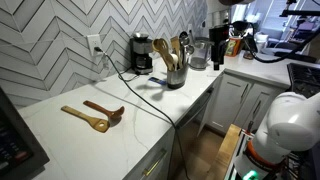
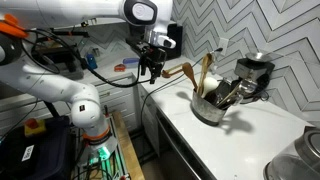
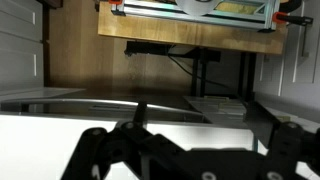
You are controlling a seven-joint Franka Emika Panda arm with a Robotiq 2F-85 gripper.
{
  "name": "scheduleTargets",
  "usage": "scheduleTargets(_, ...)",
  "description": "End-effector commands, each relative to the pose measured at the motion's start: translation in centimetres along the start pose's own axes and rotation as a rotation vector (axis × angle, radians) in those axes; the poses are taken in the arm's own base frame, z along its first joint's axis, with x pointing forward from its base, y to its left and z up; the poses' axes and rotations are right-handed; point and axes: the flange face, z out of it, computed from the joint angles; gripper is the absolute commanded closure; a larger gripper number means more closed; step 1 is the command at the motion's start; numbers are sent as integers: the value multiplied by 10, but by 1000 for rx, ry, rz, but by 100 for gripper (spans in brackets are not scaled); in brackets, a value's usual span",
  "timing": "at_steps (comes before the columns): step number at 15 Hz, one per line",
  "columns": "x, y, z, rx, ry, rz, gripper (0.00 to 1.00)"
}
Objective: Pick up one wooden spoon from the utensil holder and put it on the kitchen counter
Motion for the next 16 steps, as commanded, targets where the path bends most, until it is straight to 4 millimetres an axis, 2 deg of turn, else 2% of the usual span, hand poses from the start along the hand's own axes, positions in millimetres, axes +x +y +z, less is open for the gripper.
scheduleTargets(1,0,0,-1,0,-1,0,0)
scheduleTargets(14,0,-1,-1,-1,-1,-1,0)
scheduleTargets(16,8,-10,-2,35,42,24,0)
